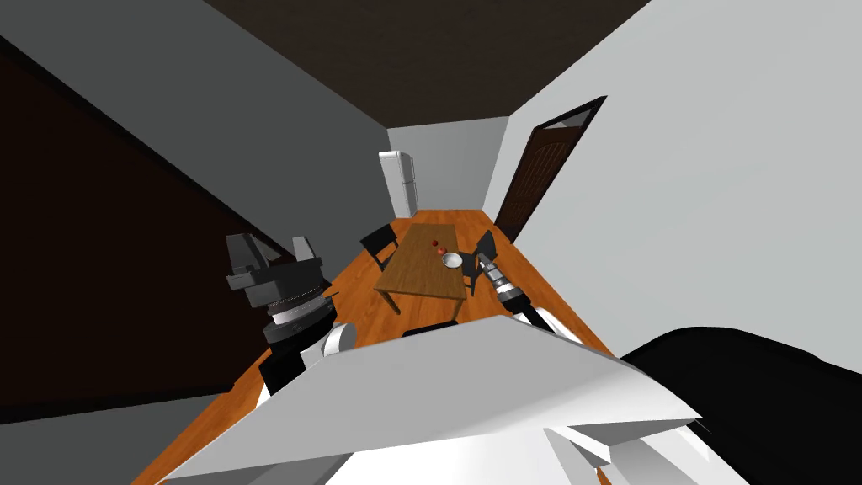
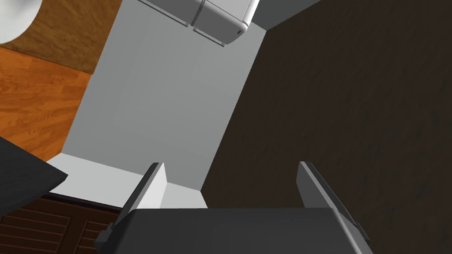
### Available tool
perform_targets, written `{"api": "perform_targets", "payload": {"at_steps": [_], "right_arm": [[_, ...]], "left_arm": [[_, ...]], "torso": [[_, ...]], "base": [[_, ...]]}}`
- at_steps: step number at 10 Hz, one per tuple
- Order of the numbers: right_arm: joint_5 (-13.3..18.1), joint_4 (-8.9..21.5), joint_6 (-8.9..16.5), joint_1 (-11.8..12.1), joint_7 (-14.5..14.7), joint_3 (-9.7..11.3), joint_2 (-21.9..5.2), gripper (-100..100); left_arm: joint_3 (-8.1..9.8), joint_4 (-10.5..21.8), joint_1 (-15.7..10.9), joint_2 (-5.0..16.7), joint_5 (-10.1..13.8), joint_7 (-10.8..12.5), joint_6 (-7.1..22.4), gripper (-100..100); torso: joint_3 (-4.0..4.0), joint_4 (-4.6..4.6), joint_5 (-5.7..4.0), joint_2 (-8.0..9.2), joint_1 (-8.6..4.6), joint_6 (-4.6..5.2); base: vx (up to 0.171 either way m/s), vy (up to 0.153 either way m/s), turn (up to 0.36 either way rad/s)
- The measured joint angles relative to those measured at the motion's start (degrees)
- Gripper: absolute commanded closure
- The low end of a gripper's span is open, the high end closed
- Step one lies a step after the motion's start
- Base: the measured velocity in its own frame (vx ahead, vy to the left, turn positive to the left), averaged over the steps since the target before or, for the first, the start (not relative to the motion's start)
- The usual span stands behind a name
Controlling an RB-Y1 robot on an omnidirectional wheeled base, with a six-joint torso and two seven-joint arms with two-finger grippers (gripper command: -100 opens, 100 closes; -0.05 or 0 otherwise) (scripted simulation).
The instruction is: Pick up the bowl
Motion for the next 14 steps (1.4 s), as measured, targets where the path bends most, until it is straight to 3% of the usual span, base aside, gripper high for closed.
{"api": "perform_targets", "payload": {"at_steps": [3,8,10,12,14], "right_arm": [[0.4,2.4,2.3,2.0,1.0,0.5,-4.7,-100],[1.6,10.2,6.1,2.4,3.6,3.0,-11.2,-100],[2.0,12.3,7.7,4.0,4.6,3.7,-14.1,-100],[2.1,15.8,8.1,4.2,5.0,4.3,-17.0,-100],[2.8,18.7,11.2,4.3,6.4,6.1,-19.6,-100]], "left_arm": [[0.00,0.0,0.0,0.0,0.0,0.0,0.0,0],[0.01,0.0,0.0,0.0,0.0,0.0,0.0,0],[0.01,0.0,0.0,0.0,0.0,0.0,0.0,0],[0.01,0.0,0.0,0.0,0.0,0.0,0.0,0],[0.01,0.0,0.0,0.0,0.0,0.0,0.0,0]], "torso": [[0.00,0.00,0.00,0.00,0.01,0.02],[-0.03,-0.01,-0.01,-0.06,-0.04,0.03],[-0.02,0.00,-0.01,-0.04,-0.04,0.07],[-0.03,-0.01,-0.02,-0.06,-0.07,0.08],[-0.06,-0.02,0.00,-0.10,-0.01,0.03]], "base": [[-0.012,0.045,0.258],[-0.002,0.047,0.342],[0.004,0.039,0.271],[0.006,0.037,0.279],[0.013,0.042,0.304]]}}
